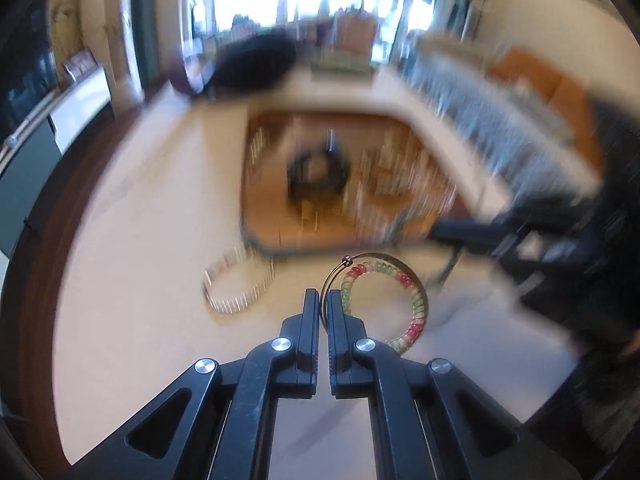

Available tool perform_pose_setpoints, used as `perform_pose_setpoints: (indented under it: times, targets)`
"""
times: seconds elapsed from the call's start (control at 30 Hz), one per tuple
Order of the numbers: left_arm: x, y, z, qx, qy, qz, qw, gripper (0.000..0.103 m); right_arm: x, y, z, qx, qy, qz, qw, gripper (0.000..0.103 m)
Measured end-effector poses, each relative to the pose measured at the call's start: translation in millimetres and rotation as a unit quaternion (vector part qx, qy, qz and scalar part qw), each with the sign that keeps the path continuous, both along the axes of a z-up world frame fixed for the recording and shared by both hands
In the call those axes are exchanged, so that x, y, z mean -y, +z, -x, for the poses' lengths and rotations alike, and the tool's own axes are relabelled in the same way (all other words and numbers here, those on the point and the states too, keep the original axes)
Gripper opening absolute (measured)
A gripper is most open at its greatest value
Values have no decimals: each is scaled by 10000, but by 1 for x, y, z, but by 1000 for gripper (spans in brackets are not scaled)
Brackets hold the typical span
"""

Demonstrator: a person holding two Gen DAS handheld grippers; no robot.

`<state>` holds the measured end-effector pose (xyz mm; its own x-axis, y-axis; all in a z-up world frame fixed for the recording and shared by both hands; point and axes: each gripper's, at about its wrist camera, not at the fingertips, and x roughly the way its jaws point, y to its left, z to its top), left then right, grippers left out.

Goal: Organize jewelry

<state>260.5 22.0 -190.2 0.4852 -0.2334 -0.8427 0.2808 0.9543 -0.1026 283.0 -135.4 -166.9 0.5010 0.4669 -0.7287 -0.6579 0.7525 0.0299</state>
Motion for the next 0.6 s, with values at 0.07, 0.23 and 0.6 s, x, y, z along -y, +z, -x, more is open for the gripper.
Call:
perform_pose_setpoints:
  times: [0.07,0.23,0.6]
  targets:
    - [0,0,3,20,6,146,9999,4,1,-5,-2,-85,-46,51,9999,4]
    - [-7,17,8,235,18,451,9987,4,-3,-5,7,-23,90,148,9998,4]
    - [3,30,16,549,20,403,9977,4,-1,2,7,-23,63,-70,10000,4]
